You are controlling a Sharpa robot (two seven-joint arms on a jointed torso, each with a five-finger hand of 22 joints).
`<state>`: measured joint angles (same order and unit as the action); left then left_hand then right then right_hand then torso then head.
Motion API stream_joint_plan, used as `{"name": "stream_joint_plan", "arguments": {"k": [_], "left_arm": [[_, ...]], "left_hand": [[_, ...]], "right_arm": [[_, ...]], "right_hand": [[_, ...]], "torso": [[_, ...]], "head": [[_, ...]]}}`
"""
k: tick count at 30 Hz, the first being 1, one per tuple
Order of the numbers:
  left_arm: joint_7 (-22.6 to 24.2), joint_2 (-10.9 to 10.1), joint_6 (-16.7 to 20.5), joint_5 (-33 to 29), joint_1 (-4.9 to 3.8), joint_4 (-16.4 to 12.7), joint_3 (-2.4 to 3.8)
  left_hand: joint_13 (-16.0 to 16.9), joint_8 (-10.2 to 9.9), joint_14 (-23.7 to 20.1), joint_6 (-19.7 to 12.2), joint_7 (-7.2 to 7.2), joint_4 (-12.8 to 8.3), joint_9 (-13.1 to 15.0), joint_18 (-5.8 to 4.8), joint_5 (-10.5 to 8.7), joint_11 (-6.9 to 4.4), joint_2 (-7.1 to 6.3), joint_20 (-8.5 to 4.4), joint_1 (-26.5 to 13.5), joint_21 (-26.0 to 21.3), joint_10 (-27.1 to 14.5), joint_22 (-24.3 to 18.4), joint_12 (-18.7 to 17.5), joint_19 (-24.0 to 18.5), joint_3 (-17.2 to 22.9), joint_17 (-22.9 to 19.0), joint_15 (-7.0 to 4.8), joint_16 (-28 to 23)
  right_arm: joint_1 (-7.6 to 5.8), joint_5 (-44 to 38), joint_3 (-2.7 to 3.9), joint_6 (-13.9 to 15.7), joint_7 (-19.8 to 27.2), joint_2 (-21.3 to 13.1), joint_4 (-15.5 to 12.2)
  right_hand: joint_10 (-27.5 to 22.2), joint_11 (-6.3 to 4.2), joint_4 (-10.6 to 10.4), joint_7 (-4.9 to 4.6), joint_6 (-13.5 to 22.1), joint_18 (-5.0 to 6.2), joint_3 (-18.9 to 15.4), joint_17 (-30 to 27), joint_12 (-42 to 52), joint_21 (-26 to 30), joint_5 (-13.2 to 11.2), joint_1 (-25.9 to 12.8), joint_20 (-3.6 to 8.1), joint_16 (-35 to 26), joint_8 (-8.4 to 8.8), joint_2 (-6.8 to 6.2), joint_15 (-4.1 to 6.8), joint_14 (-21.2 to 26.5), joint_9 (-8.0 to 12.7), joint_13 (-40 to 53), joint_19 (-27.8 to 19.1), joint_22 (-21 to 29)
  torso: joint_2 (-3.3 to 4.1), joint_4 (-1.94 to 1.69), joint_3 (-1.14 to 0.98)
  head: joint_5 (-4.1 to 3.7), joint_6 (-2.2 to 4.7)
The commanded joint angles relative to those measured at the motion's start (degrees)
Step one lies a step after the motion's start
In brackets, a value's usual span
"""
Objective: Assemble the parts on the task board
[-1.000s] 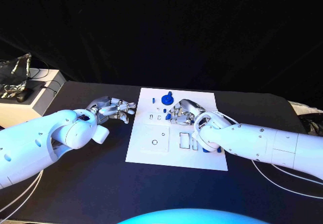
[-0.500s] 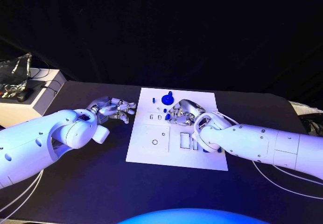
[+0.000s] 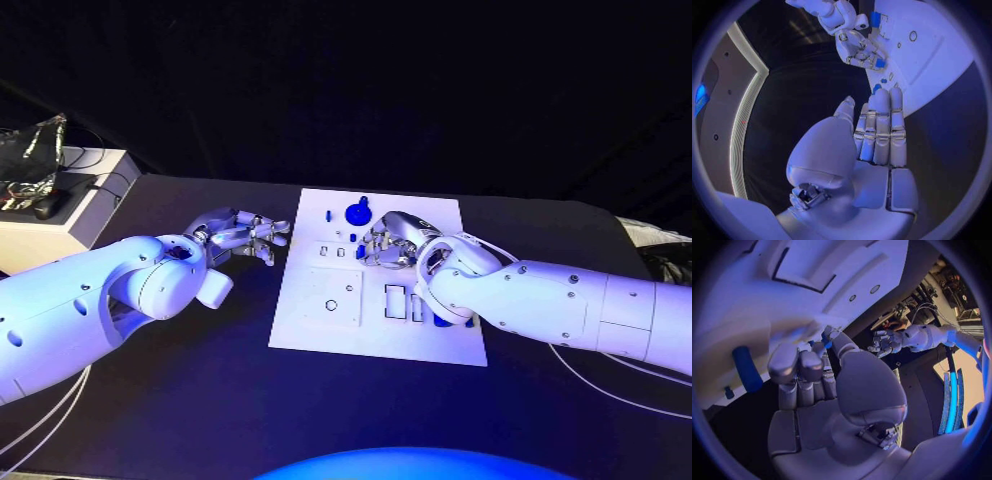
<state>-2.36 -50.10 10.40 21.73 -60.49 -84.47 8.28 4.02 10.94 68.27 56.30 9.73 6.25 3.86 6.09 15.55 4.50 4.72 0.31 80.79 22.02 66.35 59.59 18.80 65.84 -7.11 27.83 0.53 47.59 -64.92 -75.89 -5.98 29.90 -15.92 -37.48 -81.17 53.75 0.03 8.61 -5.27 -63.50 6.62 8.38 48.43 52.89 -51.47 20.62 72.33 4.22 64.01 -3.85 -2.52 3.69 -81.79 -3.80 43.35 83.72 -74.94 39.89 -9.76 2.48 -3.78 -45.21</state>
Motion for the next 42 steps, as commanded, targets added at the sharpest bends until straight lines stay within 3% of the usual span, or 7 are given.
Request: {"name": "stream_joint_plan", "arguments": {"k": [1, 11, 21, 31, 42], "left_arm": [[0.1, 0.0, -0.9, -0.2, 0.01, -0.1, 0.03], [-0.1, -0.1, -1.0, -0.2, 0.01, -0.2, 0.03], [-0.2, -0.2, -1.0, -0.2, 0.01, -0.3, 0.02], [-0.3, 0.0, -1.1, -0.2, 0.01, -0.2, 0.02], [-0.3, 0.0, -1.1, -0.2, 0.03, -0.1, 0.02]], "left_hand": [[-0.1, -0.2, -0.3, -0.4, -0.19, -0.1, 0.0, 0.40, 0.11, -0.03, 0.08, 0.20, 0.3, -0.2, -0.4, 0.1, 0.0, 0.0, -0.3, 0.1, 0.06, -0.3], [-0.1, -0.2, -0.3, -0.4, -0.19, -0.1, 0.0, 0.40, 0.11, -0.03, 0.08, 0.20, 0.3, -0.2, -0.4, 0.1, 0.0, 0.0, -0.3, 0.1, 0.06, -0.3], [-0.1, -0.2, -0.3, -0.5, -0.16, 0.0, 0.0, 0.45, 0.11, 0.01, 0.05, 0.26, 0.2, -0.4, -0.5, 0.1, 0.0, 0.0, -0.4, 0.1, 0.09, -0.4], [-0.1, -0.2, -0.3, -0.5, -0.16, 0.0, 0.0, 0.45, 0.11, 0.01, 0.05, 0.26, 0.2, -0.4, -0.5, 0.1, 0.0, 0.0, -0.4, 0.1, 0.09, -0.4], [-0.1, -0.1, -0.4, -0.5, -0.15, 0.0, 0.0, 0.46, 0.10, 0.03, 0.05, 0.28, 0.2, -0.4, -0.5, 0.1, -0.1, 0.1, -0.5, 0.1, 0.11, -0.4]], "right_arm": [[-0.70, -5.0, 0.04, -5.0, -5.1, 0.0, -0.8], [-2.93, -9.0, 0.05, -10.8, -9.7, 0.9, -0.8], [-3.64, -11.3, 0.04, -13.2, -11.9, 2.7, 0.2], [-3.51, -11.4, -0.04, -13.0, -11.9, 3.9, 1.4], [-3.37, -11.7, -0.08, -11.6, -11.6, 4.0, 1.6]], "right_hand": [[0.3, 0.10, -0.2, 0.10, -0.3, -0.88, 0.2, 0.2, 0.0, -0.3, -0.2, 0.2, 0.44, 0.2, 0.25, -0.63, 0.26, 0.0, 0.0, 0.1, 3.1, -6.7], [0.4, 0.03, -0.6, 0.16, -0.4, -0.95, 0.6, 0.7, 0.0, -0.7, -0.1, 0.1, 0.43, 0.2, 0.25, -0.72, 0.28, 0.0, 0.0, 0.1, 3.0, -6.8], [0.5, 0.02, -1.2, 0.18, -0.3, -1.00, 0.9, 1.3, -0.1, -1.0, -0.2, 0.2, 0.44, 0.1, 0.25, -1.03, 0.29, -0.1, 0.0, 0.2, 2.9, -6.8], [0.5, 0.02, -1.3, 0.18, -0.3, -1.02, 0.9, 1.4, -0.1, -1.1, -0.3, 0.2, 0.44, 0.1, 0.26, -1.08, 0.29, -0.1, 0.0, 0.2, 2.9, -6.8], [0.5, 0.02, -1.5, 0.16, -0.3, -1.02, 0.9, 1.6, -0.1, -1.1, -0.4, 0.3, 0.45, 0.0, 0.26, -1.17, 0.29, -0.1, 0.0, 0.3, 2.9, -6.8]], "torso": [[-0.01, -0.05, 0.02], [0.04, -0.11, 0.05], [0.08, -0.13, -0.04], [0.19, -0.08, -0.18], [0.10, -0.05, -0.17]], "head": [[0.01, 0.12], [0.01, 0.36], [0.09, 0.35], [0.12, 0.31], [0.15, 0.09]]}}
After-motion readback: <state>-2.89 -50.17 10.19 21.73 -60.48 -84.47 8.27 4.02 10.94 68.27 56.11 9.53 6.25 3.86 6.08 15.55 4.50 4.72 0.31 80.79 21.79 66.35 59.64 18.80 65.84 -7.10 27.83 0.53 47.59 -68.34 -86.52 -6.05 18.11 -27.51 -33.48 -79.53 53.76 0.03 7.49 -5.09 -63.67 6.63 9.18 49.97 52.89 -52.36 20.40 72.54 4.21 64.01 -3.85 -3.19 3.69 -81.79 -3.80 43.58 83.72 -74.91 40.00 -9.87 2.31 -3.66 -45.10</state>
